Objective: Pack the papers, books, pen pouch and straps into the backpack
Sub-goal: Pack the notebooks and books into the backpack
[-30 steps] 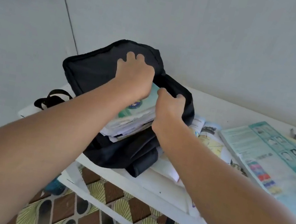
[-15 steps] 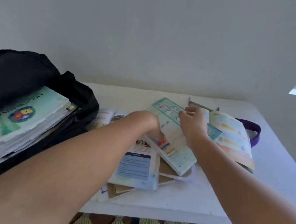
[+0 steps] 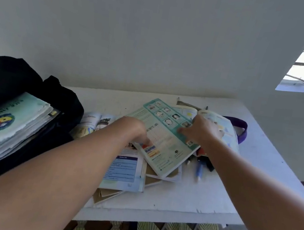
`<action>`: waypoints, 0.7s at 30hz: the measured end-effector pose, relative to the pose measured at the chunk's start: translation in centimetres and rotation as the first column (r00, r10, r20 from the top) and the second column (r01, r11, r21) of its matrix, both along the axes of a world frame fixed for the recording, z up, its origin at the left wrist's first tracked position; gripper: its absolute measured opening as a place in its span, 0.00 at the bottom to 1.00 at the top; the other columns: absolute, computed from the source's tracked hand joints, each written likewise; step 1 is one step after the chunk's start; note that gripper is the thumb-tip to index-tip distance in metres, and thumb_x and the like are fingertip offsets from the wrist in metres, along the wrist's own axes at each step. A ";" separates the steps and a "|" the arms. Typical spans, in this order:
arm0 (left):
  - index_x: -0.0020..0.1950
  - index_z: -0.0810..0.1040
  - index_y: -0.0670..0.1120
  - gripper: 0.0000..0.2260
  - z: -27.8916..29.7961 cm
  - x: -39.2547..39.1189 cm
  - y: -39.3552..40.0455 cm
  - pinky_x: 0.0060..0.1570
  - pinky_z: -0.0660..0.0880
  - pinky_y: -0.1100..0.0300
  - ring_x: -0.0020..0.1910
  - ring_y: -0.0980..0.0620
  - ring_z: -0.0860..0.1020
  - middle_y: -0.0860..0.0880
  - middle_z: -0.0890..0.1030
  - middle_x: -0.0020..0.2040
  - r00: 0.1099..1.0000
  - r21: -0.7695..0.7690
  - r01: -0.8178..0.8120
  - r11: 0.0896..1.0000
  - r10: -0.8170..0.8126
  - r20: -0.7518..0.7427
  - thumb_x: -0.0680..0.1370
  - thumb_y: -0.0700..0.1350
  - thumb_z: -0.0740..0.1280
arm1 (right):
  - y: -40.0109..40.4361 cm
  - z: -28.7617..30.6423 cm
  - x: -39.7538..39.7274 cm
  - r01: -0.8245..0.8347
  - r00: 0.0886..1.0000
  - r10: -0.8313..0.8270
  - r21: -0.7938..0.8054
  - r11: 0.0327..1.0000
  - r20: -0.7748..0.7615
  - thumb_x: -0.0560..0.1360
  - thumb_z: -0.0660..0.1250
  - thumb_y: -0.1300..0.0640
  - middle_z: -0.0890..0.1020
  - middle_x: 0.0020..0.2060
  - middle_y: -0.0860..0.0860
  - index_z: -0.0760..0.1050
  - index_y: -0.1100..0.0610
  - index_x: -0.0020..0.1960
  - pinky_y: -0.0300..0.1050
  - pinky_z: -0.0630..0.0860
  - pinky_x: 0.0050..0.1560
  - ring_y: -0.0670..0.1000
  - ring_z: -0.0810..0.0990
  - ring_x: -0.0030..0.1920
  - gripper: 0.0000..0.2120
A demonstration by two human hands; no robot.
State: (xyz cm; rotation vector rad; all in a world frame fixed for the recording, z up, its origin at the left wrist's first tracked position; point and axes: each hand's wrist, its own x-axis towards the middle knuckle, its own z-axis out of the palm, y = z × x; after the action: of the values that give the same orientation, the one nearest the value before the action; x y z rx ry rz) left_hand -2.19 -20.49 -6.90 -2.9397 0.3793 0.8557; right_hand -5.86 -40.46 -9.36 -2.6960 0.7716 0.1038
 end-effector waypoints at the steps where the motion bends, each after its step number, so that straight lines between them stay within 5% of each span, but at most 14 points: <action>1: 0.74 0.72 0.51 0.32 -0.3 0.2 -0.1 0.60 0.76 0.49 0.58 0.45 0.78 0.47 0.79 0.62 1.000 0.028 -0.019 0.999 0.019 0.009 0.75 0.66 0.69 | -0.3 0.3 -0.1 0.010 1.000 -0.009 0.073 0.997 -0.008 0.69 0.75 0.34 0.86 0.45 0.51 0.78 0.51 0.53 0.60 0.81 0.56 0.57 0.84 0.50 0.24; 3: 0.72 0.73 0.52 0.39 -0.6 0.0 -0.3 0.52 0.77 0.50 0.56 0.44 0.76 0.46 0.78 0.58 0.992 0.071 -0.082 0.994 0.075 0.105 0.67 0.71 0.70 | -0.9 1.3 -0.5 0.011 0.999 -0.018 0.230 0.973 0.027 0.71 0.77 0.38 0.87 0.36 0.50 0.81 0.53 0.49 0.54 0.86 0.48 0.53 0.88 0.40 0.20; 5: 0.71 0.73 0.51 0.37 -0.3 -0.1 -0.3 0.48 0.72 0.51 0.59 0.42 0.72 0.43 0.74 0.56 0.953 -0.018 -0.119 0.993 0.120 0.277 0.69 0.71 0.68 | -1.2 2.3 -0.7 0.005 0.992 -0.060 0.436 0.900 0.112 0.77 0.73 0.42 0.87 0.37 0.50 0.82 0.57 0.50 0.46 0.85 0.42 0.51 0.88 0.38 0.16; 7: 0.75 0.70 0.51 0.34 0.2 0.0 -0.5 0.59 0.69 0.45 0.68 0.37 0.66 0.37 0.70 0.67 0.930 -0.178 -0.146 0.973 0.197 0.311 0.77 0.71 0.57 | -1.0 3.9 -1.3 -0.022 0.987 -0.102 0.726 0.688 0.127 0.81 0.68 0.43 0.84 0.38 0.50 0.81 0.57 0.47 0.42 0.78 0.41 0.48 0.83 0.36 0.17; 10: 0.82 0.59 0.52 0.45 2.2 -0.6 -1.8 0.74 0.55 0.34 0.80 0.32 0.48 0.35 0.51 0.81 0.912 -0.483 -0.353 0.801 0.409 0.012 0.74 0.79 0.44 | -0.8 4.4 -1.6 -0.145 0.988 0.001 0.940 0.310 0.152 0.81 0.63 0.37 0.84 0.50 0.50 0.85 0.51 0.49 0.50 0.73 0.59 0.51 0.81 0.50 0.20; 13: 0.72 0.75 0.47 0.38 3.6 -0.9 -2.7 0.61 0.72 0.45 0.65 0.37 0.75 0.37 0.76 0.69 0.811 -0.705 -0.566 0.428 0.441 -0.383 0.76 0.74 0.55 | 0.7 2.8 -1.5 -0.217 0.974 0.097 0.966 0.142 0.204 0.80 0.62 0.36 0.82 0.65 0.47 0.85 0.44 0.61 0.64 0.65 0.74 0.57 0.75 0.71 0.20; 15: 0.57 0.80 0.43 0.24 4.2 -0.8 -2.2 0.56 0.79 0.47 0.52 0.40 0.82 0.40 0.82 0.53 0.769 -0.708 -0.631 0.317 0.374 -0.518 0.76 0.62 0.66 | 2.1 2.0 -1.8 -0.253 0.962 0.126 0.962 0.099 0.240 0.80 0.64 0.39 0.82 0.67 0.47 0.83 0.45 0.65 0.62 0.68 0.74 0.57 0.74 0.73 0.19; 17: 0.53 0.75 0.41 0.10 4.9 -0.6 -1.0 0.55 0.80 0.46 0.44 0.41 0.81 0.40 0.80 0.45 0.741 -0.701 -0.669 0.246 0.293 -0.604 0.76 0.45 0.66 | 2.8 1.8 -2.1 -0.259 0.960 0.123 0.963 0.067 0.250 0.82 0.66 0.44 0.82 0.67 0.50 0.84 0.49 0.64 0.57 0.75 0.69 0.56 0.77 0.71 0.16; 21: 0.58 0.72 0.35 0.12 7.6 0.1 3.4 0.48 0.78 0.41 0.48 0.36 0.80 0.34 0.81 0.49 0.712 -0.725 -0.686 0.055 0.251 -0.655 0.78 0.32 0.54 | 3.7 1.5 -1.8 -0.307 0.950 -0.008 0.939 0.154 0.312 0.79 0.74 0.49 0.85 0.61 0.53 0.83 0.53 0.61 0.59 0.78 0.68 0.55 0.84 0.63 0.13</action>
State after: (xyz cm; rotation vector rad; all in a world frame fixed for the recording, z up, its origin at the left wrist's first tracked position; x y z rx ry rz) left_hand -2.11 -17.13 0.71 -4.1887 -0.3657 1.8727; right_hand -7.64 -36.72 -7.81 -1.3793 0.1414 0.2217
